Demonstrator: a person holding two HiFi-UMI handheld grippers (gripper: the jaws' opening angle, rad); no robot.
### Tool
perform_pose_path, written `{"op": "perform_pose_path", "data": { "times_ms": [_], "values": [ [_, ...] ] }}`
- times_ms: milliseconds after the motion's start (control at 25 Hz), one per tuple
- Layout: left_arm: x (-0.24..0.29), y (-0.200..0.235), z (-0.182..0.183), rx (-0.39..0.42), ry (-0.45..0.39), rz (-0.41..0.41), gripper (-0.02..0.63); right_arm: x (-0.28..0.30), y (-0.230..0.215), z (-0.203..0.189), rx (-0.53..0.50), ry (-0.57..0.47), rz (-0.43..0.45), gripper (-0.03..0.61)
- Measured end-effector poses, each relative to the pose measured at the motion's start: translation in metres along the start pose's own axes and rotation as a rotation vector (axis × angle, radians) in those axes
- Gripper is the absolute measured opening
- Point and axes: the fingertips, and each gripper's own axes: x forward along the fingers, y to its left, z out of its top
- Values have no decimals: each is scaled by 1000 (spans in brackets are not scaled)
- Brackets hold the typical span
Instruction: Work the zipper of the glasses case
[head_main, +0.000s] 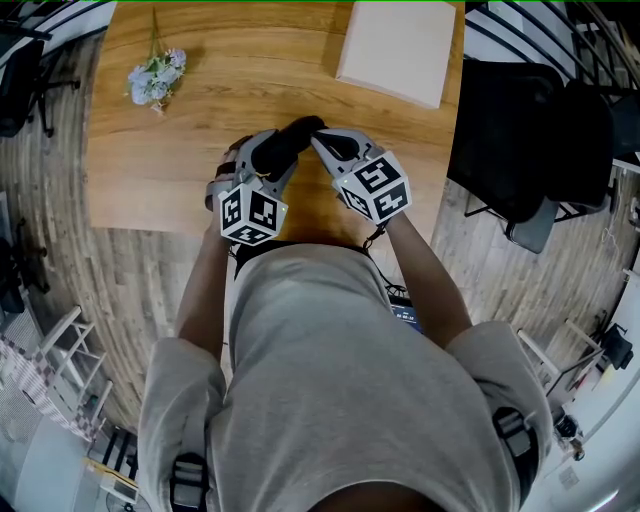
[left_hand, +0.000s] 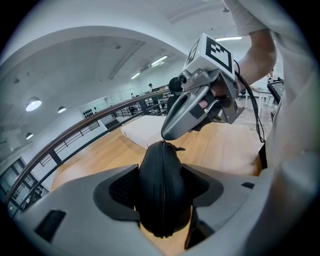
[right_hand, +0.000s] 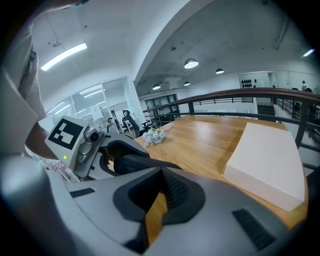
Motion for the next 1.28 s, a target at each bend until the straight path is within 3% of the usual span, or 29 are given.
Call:
{"op": "perform_pose_path", "data": {
  "times_ms": [440, 1040, 1280],
  "values": [
    [5, 1, 0, -3, 4, 4, 272, 7, 19, 11, -19, -21, 52, 25],
    [-6, 2, 2, -95, -119, 43, 273, 0, 17, 13, 43, -47, 84, 25],
    [-7, -1, 7, -126, -146, 25, 273, 0, 6, 7, 130, -60, 87, 25]
  ]
}}
